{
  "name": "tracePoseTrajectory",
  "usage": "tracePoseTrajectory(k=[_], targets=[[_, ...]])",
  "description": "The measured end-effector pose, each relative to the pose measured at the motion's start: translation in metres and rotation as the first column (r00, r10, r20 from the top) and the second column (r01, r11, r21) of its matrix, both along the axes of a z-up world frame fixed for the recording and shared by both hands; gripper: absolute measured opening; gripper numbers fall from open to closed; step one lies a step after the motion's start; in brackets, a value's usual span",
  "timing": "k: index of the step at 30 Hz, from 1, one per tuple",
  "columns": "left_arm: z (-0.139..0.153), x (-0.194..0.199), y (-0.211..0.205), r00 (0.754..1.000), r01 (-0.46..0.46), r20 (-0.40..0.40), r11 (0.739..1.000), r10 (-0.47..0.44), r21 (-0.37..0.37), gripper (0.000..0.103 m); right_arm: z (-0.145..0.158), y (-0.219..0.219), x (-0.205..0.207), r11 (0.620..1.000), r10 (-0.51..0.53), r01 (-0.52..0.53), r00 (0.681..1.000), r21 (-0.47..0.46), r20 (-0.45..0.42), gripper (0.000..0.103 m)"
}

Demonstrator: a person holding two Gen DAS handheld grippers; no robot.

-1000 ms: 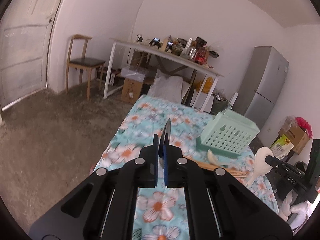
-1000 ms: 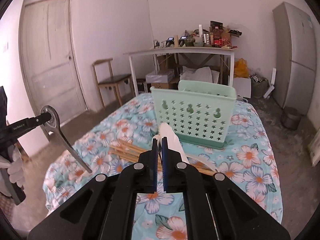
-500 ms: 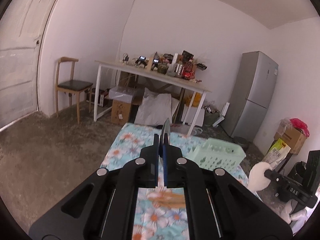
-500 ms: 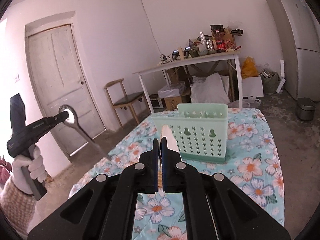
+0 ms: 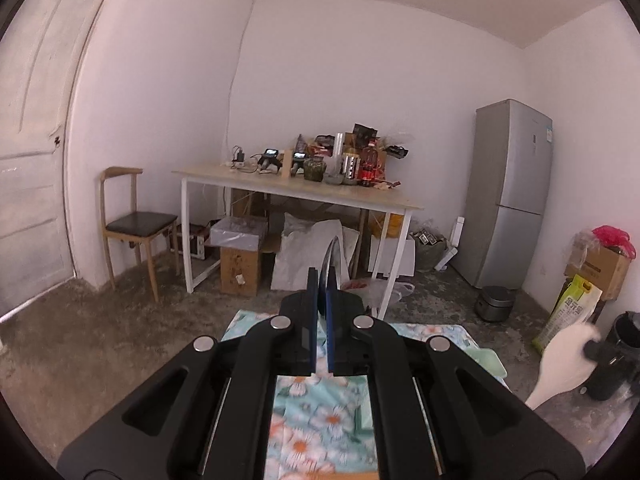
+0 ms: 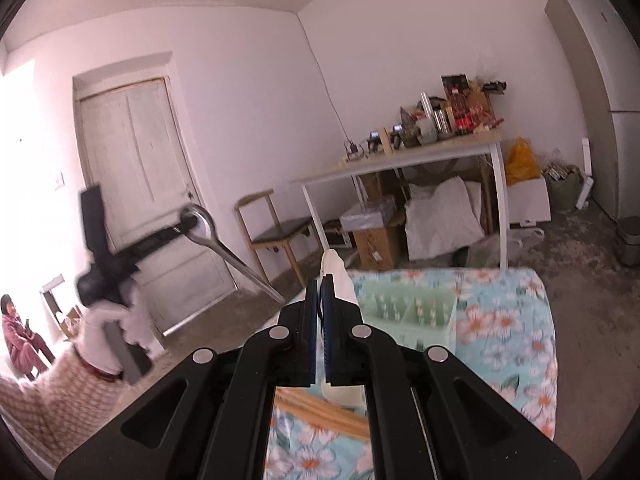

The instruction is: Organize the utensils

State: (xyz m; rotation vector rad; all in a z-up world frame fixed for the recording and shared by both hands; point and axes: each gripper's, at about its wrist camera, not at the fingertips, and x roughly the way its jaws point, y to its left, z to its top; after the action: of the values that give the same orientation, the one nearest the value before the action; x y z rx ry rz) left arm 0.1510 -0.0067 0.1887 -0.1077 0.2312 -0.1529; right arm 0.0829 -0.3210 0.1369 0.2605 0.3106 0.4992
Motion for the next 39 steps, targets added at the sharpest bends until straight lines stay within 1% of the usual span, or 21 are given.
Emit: tracePoseTrajectory(k=[4,7,8,13,16,20,22,25,28,29,30,31,34,37,39], targets=[[0.002,0.029,-0.025,1.0,0.008,0.015,0.998,-0.008,0.059,0.003,0.022,-0.013,0.011,0.999,0.012,-0.014,0.999,0.044,0.048,0.003],[-0.006,0.052,-0.044,1.0,0.012,0.016,0.994,-0.014,0.11,0.003,0.032,-0.017,0.02,0.997,0.023,-0.028,0.997,0.069,0.072,0.003],[-0.012,0.062,-0.053,1.0,0.014,0.012,0.99,-0.016,0.141,0.003,0.036,-0.019,0.024,0.996,0.027,-0.033,0.996,0.077,0.084,0.003],[-0.042,0.093,-0.083,0.999,0.039,-0.038,0.972,-0.031,0.23,0.003,0.045,-0.021,0.041,0.995,0.028,-0.038,0.994,0.088,0.109,0.003],[-0.06,0.103,-0.088,0.996,0.053,-0.077,0.967,-0.034,0.25,0.003,0.045,-0.021,0.056,0.994,0.035,-0.045,0.993,0.097,0.111,0.003],[-0.079,0.111,-0.088,0.991,0.083,-0.12,0.967,-0.055,0.24,0.003,0.039,-0.021,0.073,0.992,0.048,-0.058,0.995,0.115,0.092,0.003],[-0.087,0.111,-0.086,0.988,0.095,-0.137,0.969,-0.065,0.228,0.003,0.035,-0.02,0.082,0.991,0.05,-0.059,0.996,0.119,0.079,0.003],[-0.098,0.118,-0.08,0.981,0.117,-0.175,0.976,-0.085,0.182,0.003,0.024,-0.018,0.094,0.991,0.05,-0.056,0.997,0.124,0.052,0.003],[-0.104,0.123,-0.067,0.97,0.153,-0.205,0.984,-0.133,0.086,0.004,0.016,-0.017,0.106,0.991,0.049,-0.052,0.998,0.122,0.025,0.003],[-0.105,0.123,-0.061,0.966,0.171,-0.206,0.985,-0.159,0.04,0.006,0.011,-0.016,0.112,0.992,0.049,-0.05,0.999,0.119,0.011,0.003],[-0.105,0.122,-0.054,0.961,0.19,-0.202,0.982,-0.188,-0.01,0.015,0.007,-0.014,0.115,0.993,0.046,-0.045,0.999,0.112,0.002,0.003],[-0.104,0.121,-0.048,0.961,0.197,-0.19,0.979,-0.202,-0.048,0.027,0.003,-0.013,0.12,0.993,0.042,-0.041,0.999,0.107,-0.009,0.003],[-0.1,0.114,-0.031,0.967,0.194,-0.145,0.973,-0.211,-0.121,0.034,-0.007,-0.012,0.129,0.995,0.035,-0.031,0.999,0.097,-0.037,0.003],[-0.096,0.103,-0.017,0.971,0.188,-0.119,0.97,-0.207,-0.154,0.04,-0.016,-0.01,0.135,0.997,0.02,-0.015,0.998,0.076,-0.056,0.003],[-0.096,0.094,-0.007,0.973,0.182,-0.113,0.969,-0.203,-0.168,0.041,-0.02,-0.008,0.137,0.998,0.008,-0.004,0.998,0.057,-0.067,0.003]])
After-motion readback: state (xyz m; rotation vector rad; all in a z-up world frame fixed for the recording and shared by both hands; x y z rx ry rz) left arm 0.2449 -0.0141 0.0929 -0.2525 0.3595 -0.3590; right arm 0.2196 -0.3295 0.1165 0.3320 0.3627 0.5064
